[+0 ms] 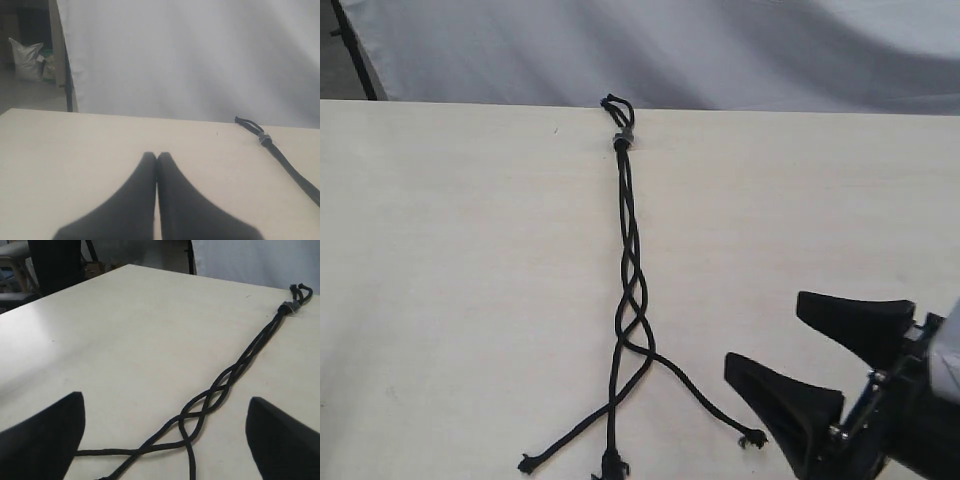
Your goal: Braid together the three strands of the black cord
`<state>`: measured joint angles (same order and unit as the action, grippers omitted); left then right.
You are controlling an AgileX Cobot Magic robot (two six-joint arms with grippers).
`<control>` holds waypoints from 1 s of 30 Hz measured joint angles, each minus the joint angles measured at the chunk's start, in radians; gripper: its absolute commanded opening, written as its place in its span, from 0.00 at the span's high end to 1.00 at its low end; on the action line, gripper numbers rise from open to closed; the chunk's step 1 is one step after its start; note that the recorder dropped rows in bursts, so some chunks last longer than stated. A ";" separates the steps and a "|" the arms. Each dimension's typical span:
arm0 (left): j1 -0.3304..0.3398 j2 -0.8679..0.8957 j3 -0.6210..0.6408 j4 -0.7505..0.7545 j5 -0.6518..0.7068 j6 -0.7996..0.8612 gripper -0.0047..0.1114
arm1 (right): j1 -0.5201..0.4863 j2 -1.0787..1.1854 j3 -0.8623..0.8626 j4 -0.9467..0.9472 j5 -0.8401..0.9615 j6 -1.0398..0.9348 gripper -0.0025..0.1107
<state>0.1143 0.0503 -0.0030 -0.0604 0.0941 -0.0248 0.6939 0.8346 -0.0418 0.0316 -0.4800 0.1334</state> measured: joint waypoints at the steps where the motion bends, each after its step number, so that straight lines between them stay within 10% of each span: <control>1: 0.000 0.000 0.000 0.000 0.000 0.000 0.95 | -0.013 -0.038 0.018 0.000 -0.013 -0.011 0.26; 15: 0.000 0.000 0.000 0.000 0.000 0.000 0.95 | -0.708 -0.758 0.038 0.005 0.204 0.032 0.26; 30: 0.000 0.000 0.000 0.000 0.000 0.000 0.95 | -0.760 -0.828 0.038 0.005 0.573 -0.080 0.26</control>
<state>0.1143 0.0503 -0.0030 -0.0604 0.0941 -0.0248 -0.0665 0.0069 -0.0041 0.0371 0.0929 0.0538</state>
